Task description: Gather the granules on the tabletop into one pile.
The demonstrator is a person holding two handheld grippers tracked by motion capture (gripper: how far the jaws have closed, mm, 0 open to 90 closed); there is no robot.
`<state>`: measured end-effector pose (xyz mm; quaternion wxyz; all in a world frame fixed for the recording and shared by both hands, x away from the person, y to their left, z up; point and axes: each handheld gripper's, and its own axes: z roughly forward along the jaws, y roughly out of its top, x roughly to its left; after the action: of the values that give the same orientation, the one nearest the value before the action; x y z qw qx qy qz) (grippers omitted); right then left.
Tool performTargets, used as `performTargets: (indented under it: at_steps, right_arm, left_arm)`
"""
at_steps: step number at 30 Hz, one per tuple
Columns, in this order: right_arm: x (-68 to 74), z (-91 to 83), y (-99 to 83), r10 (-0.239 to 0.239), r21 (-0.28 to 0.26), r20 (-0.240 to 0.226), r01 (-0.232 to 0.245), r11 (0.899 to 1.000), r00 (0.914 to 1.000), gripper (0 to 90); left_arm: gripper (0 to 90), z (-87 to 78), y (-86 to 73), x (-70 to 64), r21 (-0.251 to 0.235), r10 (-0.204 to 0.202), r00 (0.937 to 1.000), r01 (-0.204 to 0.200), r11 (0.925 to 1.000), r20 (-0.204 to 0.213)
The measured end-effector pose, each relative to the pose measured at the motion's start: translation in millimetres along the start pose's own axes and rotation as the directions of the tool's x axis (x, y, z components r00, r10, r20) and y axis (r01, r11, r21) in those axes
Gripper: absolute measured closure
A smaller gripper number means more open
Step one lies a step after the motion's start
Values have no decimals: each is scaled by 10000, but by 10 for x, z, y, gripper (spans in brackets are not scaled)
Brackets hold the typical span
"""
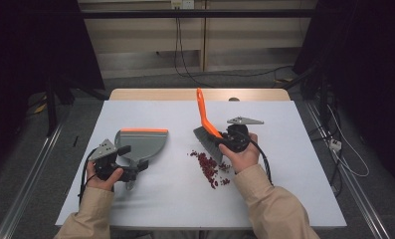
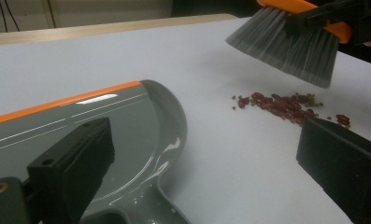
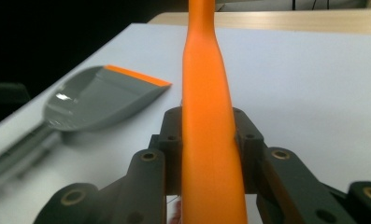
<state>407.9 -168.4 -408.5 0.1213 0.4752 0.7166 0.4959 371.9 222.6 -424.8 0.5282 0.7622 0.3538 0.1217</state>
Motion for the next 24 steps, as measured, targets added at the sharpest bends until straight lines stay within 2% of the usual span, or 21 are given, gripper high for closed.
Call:
performTargets:
  at_steps: [2,4,6,7,8,11,13,15,18,20,22,23,24]
  right_arm:
    - [-65,44,15,-788,176,37,788,9967,9969,713]
    - [-130,101,21,-1651,221,-145,1654,9860,9862,713]
    - [-182,154,21,-2213,360,-222,2220,9744,9749,713]
    - [-206,185,25,-2627,361,-356,2639,9639,9642,713]
    - [-225,214,28,-3083,310,-504,3100,9502,9500,713]
    - [-251,300,50,-4325,245,-966,4366,8993,8964,713]
    - [-253,358,57,-4891,115,-1245,4941,8693,8633,713]
    - [-253,419,53,-5466,-33,-1529,5527,8334,8233,713]
    - [-249,501,41,-6264,-297,-1903,6333,7733,7559,713]
    - [-237,544,41,-6758,-429,-2046,6832,7289,7081,713]
    - [-219,587,43,-7086,-681,-2325,7156,6952,6662,713]
    - [-203,605,42,-7218,-796,-2407,7280,6810,6489,713]
    - [-183,623,40,-7420,-894,-2549,7490,6565,6200,713]
  left_arm:
    - [39,4,-1,1,20,35,10000,-35,10000,-7]
    - [39,4,0,-1,45,38,10000,-38,10000,-42]
    - [39,5,-1,-2,47,11,10000,-10,10000,-60]
    - [39,10,-3,1,43,7,10000,-7,10000,-38]
    - [39,13,-4,1,47,-3,10000,3,10000,-43]
    - [39,17,-5,3,68,7,10000,-7,10000,-37]
    - [39,21,-7,2,68,-40,10000,40,10000,-63]
    - [40,22,-9,5,129,-22,9999,23,9999,-104]
    - [39,24,-11,9,157,-17,9999,19,9999,-125]
    - [39,26,-13,12,160,-26,9999,29,9999,-143]
    - [39,29,-16,17,145,-61,9999,63,9999,-126]
    - [39,29,-16,20,151,-71,9999,73,9999,-136]
    - [39,27,-15,22,160,-87,9997,90,9998,-206]
